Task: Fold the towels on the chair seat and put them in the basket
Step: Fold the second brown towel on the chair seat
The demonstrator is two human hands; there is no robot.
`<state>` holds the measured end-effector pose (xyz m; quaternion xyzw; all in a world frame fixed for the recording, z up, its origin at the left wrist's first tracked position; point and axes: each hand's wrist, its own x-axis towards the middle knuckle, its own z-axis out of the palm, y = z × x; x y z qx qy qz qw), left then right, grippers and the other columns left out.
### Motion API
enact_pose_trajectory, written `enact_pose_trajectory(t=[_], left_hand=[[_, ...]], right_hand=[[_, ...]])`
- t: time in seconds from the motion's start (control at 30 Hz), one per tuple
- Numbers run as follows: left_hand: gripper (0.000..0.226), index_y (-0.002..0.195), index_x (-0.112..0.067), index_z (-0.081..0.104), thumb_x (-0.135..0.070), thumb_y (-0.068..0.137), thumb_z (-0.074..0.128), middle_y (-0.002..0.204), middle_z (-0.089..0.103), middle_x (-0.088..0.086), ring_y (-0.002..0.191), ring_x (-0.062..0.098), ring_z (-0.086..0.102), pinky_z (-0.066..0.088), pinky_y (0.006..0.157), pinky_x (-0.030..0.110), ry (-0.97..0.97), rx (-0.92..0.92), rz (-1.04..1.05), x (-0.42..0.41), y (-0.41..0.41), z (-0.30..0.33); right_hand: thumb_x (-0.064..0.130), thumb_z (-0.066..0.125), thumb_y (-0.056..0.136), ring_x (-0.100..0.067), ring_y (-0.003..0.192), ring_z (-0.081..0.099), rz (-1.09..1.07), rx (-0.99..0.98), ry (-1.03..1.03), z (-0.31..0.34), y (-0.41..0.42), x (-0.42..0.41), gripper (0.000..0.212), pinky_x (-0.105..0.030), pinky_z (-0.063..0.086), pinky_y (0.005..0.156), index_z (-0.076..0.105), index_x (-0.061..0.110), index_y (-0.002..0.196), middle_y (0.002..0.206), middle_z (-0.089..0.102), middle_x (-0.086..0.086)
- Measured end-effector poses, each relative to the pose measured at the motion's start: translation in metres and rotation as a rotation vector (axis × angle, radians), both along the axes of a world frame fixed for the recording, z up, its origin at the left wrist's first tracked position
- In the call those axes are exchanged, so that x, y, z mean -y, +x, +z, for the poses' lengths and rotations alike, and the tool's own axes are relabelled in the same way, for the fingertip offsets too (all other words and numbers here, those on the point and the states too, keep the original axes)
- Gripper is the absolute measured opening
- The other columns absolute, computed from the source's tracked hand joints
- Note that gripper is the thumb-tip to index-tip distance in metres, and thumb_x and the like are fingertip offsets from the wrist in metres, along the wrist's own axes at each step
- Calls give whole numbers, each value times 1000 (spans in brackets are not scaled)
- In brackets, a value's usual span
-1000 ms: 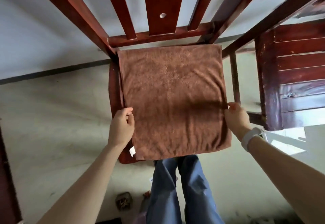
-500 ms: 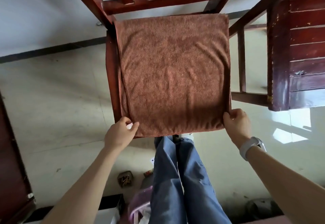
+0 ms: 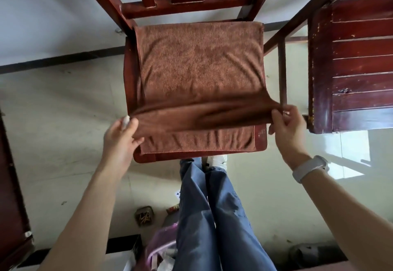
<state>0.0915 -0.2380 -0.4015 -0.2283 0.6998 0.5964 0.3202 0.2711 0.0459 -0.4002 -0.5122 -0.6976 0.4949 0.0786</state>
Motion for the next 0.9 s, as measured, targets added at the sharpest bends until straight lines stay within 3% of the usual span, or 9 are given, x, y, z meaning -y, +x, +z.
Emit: enact_pose_trajectory(t=[0.1,0.2,0.3,0.4,0.5,0.6,0.67,0.77,0.9], left_hand=[[20,75,-27,54,-14,90,55,77,60,-9,64,2,59,46,55,18,34,-111,20,4,-10,6],[21,80,-26,52,-8,90,53,77,52,-4,56,3,52,43,50,14,-135,-14,-44,9,7,-12],[23,103,-14,51,3,87,52,78,52,4,62,12,49,41,49,14,-172,182,27,21,20,-34],[29,114,-2,55,3,85,56,76,55,3,65,11,52,40,56,17,-282,224,-25,32,28,-47],[25,108,-2,62,-6,84,62,79,61,2,73,13,58,46,64,23,-477,107,-114,34,34,-54],[24,105,-3,65,-11,83,64,102,66,15,95,31,62,50,88,40,-613,7,-208,32,38,-57],[23,105,-3,64,-12,84,63,107,65,17,99,35,61,48,92,42,-633,1,-220,29,39,-59],[23,106,-2,62,-11,85,61,105,65,18,97,32,61,48,94,42,-641,47,-223,26,39,-61],[19,103,-3,62,-13,87,59,96,64,12,88,23,60,47,91,38,-620,102,-190,25,38,-60]], right_hand=[[15,48,91,-5,41,46,-72,-99,14,7,-2,-3,11,-14,40,42,50,23,85,55,52,-4],[8,50,90,-7,48,52,-16,144,-133,-14,14,11,7,-11,43,47,54,7,96,63,56,-2],[7,52,88,-26,67,55,33,359,-317,-41,37,26,11,-29,43,65,57,-2,86,72,62,-15],[10,55,87,-26,70,53,-17,402,-310,-53,47,34,17,-32,40,65,54,11,70,71,60,-14],[12,58,86,-25,72,49,-21,430,-219,-56,45,40,11,-30,35,65,59,4,79,68,55,-10],[10,59,85,-34,87,53,50,460,-92,-57,41,45,18,-33,39,78,65,-7,89,93,60,-23],[11,59,85,-37,95,53,82,454,-47,-56,38,49,21,-33,38,83,65,-7,94,101,59,-25],[16,57,86,-32,82,54,78,434,-123,-55,35,51,19,-30,39,70,64,-1,88,91,63,-22],[14,57,85,-37,77,59,-4,359,-257,-50,29,49,17,-51,50,79,61,-2,79,74,59,-15]])
